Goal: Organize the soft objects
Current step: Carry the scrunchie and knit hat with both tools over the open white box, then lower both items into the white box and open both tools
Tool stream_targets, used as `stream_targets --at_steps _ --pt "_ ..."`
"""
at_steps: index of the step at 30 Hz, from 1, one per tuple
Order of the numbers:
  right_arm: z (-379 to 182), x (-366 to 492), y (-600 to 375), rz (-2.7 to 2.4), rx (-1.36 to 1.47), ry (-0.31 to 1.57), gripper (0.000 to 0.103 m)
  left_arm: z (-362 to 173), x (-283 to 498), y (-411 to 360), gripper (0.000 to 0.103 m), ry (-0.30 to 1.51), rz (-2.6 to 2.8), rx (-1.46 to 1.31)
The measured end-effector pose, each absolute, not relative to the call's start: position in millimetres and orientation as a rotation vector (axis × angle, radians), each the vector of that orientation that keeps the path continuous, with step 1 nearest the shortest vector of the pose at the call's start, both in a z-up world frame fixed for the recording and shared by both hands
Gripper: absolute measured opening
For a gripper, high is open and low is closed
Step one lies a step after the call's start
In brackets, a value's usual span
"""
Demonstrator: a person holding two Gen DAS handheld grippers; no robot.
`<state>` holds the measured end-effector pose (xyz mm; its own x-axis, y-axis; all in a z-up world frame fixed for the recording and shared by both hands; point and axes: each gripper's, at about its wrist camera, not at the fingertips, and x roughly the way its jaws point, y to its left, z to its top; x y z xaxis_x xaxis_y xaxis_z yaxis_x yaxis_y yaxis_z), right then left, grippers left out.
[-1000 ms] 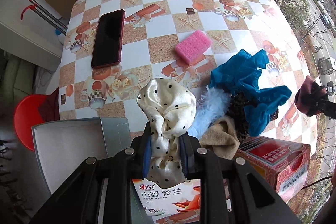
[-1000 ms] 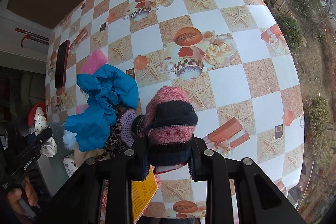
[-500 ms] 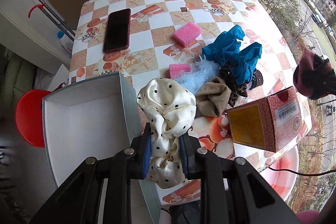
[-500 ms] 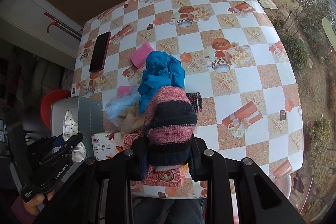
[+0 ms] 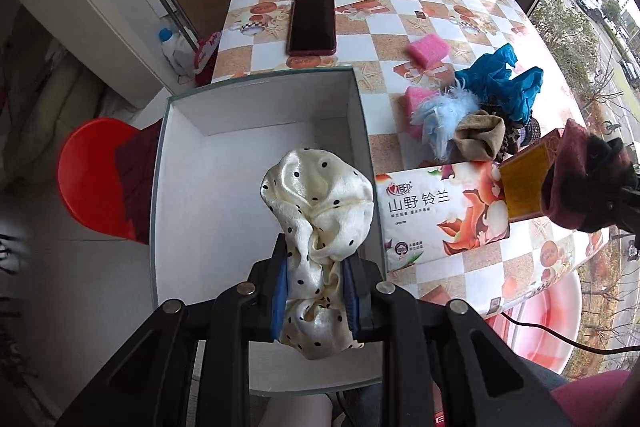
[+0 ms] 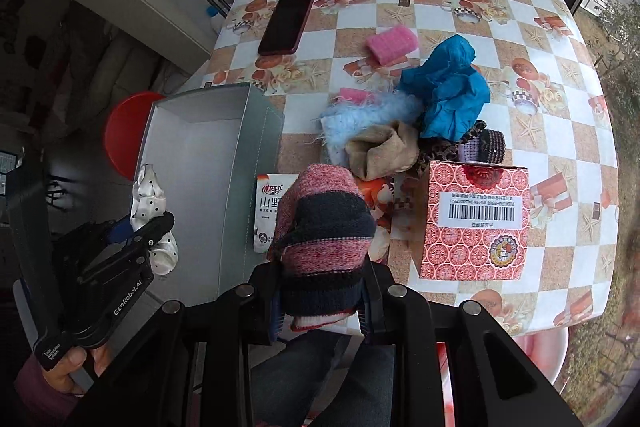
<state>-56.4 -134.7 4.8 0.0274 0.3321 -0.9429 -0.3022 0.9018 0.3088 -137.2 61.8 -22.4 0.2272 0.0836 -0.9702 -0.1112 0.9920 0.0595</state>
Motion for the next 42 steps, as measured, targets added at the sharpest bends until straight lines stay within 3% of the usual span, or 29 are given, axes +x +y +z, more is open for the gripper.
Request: stream_targets --at_steps 18,42 --pt "-13 -104 20 0.796 -0.305 1.491 0.029 -46 -206 132 0.027 1.398 0.273 -0.161" --pt "-33 -121 31 0.812 -0.364 1.55 0.029 -58 -209 136 0.03 1.429 0.263 -0.155"
